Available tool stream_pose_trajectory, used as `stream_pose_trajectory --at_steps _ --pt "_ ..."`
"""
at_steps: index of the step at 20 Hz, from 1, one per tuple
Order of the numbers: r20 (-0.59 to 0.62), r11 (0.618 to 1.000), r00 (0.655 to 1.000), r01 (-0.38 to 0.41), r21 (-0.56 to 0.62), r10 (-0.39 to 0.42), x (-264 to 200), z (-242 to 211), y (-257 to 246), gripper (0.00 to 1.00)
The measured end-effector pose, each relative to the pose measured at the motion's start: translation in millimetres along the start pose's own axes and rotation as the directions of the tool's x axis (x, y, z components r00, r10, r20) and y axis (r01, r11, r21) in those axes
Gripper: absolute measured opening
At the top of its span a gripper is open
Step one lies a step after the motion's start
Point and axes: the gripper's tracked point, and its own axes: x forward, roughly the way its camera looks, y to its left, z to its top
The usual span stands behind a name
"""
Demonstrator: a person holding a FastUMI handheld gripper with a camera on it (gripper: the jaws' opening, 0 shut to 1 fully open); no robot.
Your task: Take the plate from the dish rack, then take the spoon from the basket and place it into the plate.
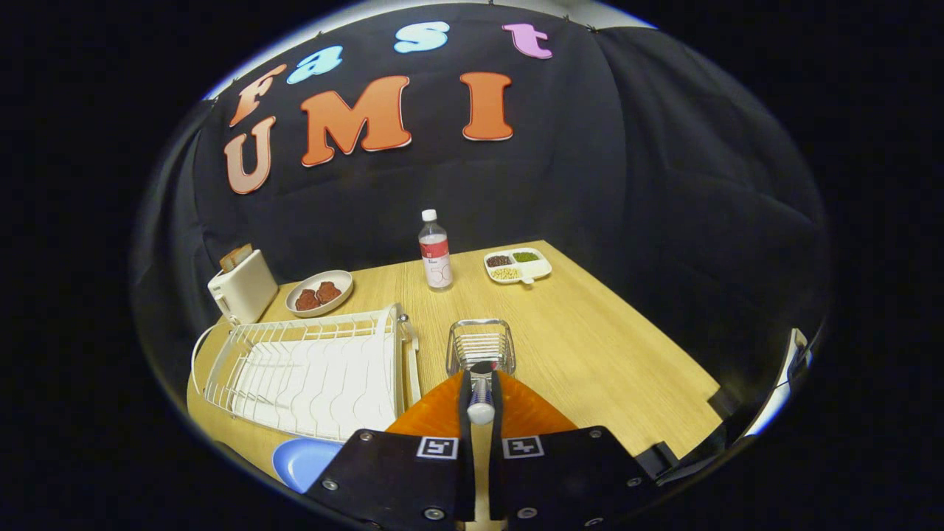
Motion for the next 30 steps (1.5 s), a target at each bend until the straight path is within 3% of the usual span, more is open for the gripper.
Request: stream_pose_trajectory --at_steps 7,14,18,24,30 --pt "0.032 0.999 0.999 -0.026 0.023 0.025 -89.7 -2.5 17.2 0.07" --pt "-0.001 0.986 0.986 -0.166 -0.013 0.166 -137.8 -42.6 91.1 0.08" --pt "-0.044 0.961 0.962 -0.272 -0.049 0.270 -140.9 -73.8 137.5 0.07" --pt "-0.120 0.923 0.926 -0.370 -0.102 0.358 -116.3 -117.7 181.5 0.07" --pt "-0.162 0.910 0.914 -0.394 -0.131 0.373 -101.5 -138.4 187.8 0.08"
